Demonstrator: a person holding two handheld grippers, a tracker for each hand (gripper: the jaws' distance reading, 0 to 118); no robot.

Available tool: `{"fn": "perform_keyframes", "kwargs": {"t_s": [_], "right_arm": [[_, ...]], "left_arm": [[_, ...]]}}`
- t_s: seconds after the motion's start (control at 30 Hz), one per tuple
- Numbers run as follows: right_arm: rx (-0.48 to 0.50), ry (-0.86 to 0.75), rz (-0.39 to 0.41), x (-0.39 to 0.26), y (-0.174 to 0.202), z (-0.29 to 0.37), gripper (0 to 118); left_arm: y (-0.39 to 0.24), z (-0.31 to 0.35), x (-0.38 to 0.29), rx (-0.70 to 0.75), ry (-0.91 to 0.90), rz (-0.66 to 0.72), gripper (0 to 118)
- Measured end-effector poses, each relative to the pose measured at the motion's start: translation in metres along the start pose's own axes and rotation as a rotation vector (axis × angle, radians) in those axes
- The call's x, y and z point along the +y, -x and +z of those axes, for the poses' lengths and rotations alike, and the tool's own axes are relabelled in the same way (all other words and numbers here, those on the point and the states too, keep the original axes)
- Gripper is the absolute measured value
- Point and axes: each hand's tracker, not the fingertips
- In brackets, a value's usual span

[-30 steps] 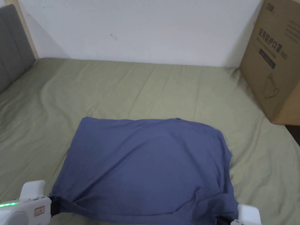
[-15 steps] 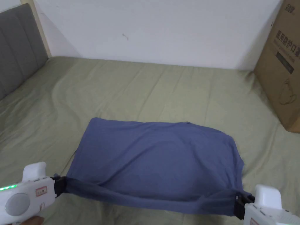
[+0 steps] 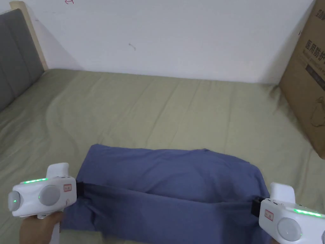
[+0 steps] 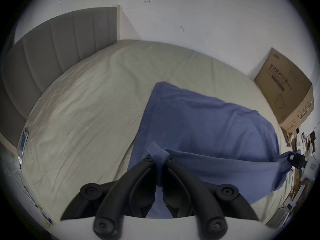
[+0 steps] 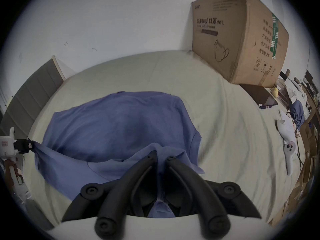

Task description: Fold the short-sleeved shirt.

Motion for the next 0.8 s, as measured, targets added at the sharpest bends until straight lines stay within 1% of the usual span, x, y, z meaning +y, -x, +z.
{"fn": "perform_keyframes", "kwargs": {"t_s": [0.1, 0.2, 0.27, 0.3, 0.33, 0.37, 0.4, 0.43, 0.47, 0.5, 0.53, 0.6, 0.7, 0.8], "right_arm": [[-0.024, 0.075, 0.005, 0.001, -0.001, -0.032, 6], [-0.029, 0.142, -0.020, -0.004, -0.004, -0.057, 7], [-0.018, 0.175, -0.034, -0.009, -0.006, -0.066, 7], [-0.016, 0.179, -0.031, -0.010, -0.006, -0.066, 7], [-0.015, 0.172, -0.026, -0.010, -0.005, -0.063, 7], [-0.019, 0.151, -0.011, -0.011, -0.004, -0.057, 7], [-0.021, 0.130, 0.002, -0.009, -0.003, -0.050, 36], [-0.017, 0.110, 0.004, -0.006, -0.002, -0.042, 66], [-0.010, 0.084, 0.007, -0.002, -0.001, -0.031, 87], [0.005, 0.056, 0.001, 0.002, -0.001, -0.019, 91], [0.033, 0.010, -0.004, 0.006, 0.000, -0.004, 91], [0.052, -0.085, -0.005, 0.014, 0.002, 0.029, 91], [0.060, -0.220, 0.021, 0.026, 0.008, 0.086, 91], [0.068, -0.365, 0.062, 0.030, 0.015, 0.141, 91]], "left_arm": [[-0.001, -0.034, -0.002, 0.032, 0.068, -0.029, 5], [-0.001, -0.054, -0.009, 0.053, 0.124, -0.048, 5], [-0.001, -0.056, -0.012, 0.044, 0.120, -0.052, 5], [-0.003, -0.053, -0.009, 0.044, 0.118, -0.056, 11], [-0.004, -0.050, -0.007, 0.048, 0.123, -0.056, 20], [-0.004, -0.046, -0.003, 0.021, 0.134, -0.053, 39], [-0.004, -0.042, 0.000, -0.006, 0.140, -0.048, 69], [-0.005, -0.037, 0.003, -0.030, 0.143, -0.024, 82], [-0.005, -0.026, 0.007, -0.029, 0.141, -0.009, 85], [-0.007, -0.016, 0.009, -0.045, 0.120, 0.005, 85], [-0.009, -0.003, 0.012, -0.075, 0.076, 0.018, 85], [-0.013, 0.027, 0.017, -0.129, -0.025, 0.013, 85], [-0.025, 0.081, 0.024, -0.158, -0.152, -0.030, 85], [-0.038, 0.138, 0.022, -0.179, -0.328, -0.082, 85]]}}
